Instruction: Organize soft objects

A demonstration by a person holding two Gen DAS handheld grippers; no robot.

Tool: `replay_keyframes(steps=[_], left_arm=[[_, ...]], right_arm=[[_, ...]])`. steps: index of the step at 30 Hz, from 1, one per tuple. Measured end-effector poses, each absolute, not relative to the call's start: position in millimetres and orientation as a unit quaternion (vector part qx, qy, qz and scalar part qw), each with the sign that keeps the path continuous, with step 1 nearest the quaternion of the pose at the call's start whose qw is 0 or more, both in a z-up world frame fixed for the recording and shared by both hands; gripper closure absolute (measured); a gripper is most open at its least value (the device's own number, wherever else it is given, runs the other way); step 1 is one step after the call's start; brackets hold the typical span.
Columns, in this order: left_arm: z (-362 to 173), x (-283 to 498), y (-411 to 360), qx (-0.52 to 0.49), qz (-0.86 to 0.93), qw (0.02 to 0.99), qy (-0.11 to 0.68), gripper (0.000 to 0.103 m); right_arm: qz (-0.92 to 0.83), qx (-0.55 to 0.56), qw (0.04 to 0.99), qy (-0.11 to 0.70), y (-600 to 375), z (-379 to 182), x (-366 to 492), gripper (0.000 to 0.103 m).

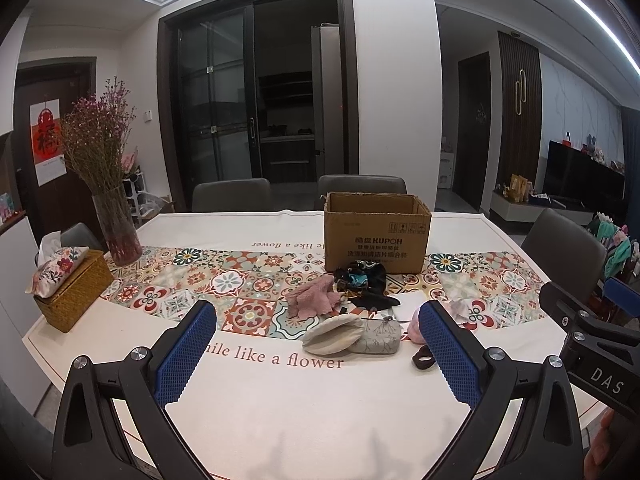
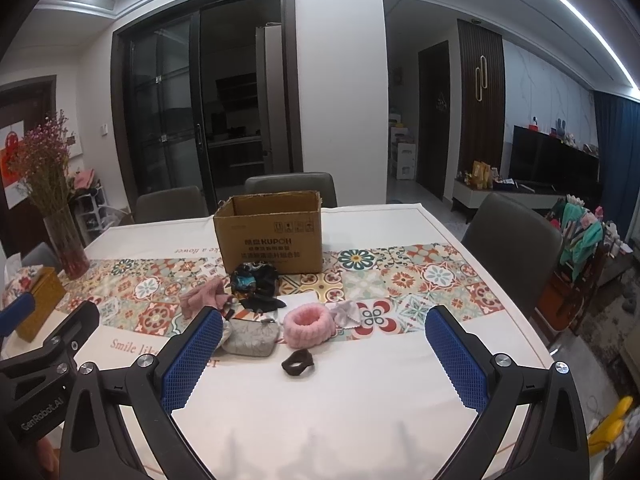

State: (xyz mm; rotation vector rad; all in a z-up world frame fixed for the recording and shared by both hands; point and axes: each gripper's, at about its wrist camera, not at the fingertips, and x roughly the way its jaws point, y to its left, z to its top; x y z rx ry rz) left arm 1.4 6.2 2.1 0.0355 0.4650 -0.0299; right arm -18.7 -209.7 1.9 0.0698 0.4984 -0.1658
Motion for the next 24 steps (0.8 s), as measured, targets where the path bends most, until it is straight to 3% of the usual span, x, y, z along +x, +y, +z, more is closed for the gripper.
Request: replay_keyframes(steps=[24], left_arm=[[-10.6,14.9,4.9,0.023,-0.011,0.969,0.245,0.000]], right_arm=[[-0.078,0.034,0.961,0.262,-207.3,-10.2,-8.7,0.001]])
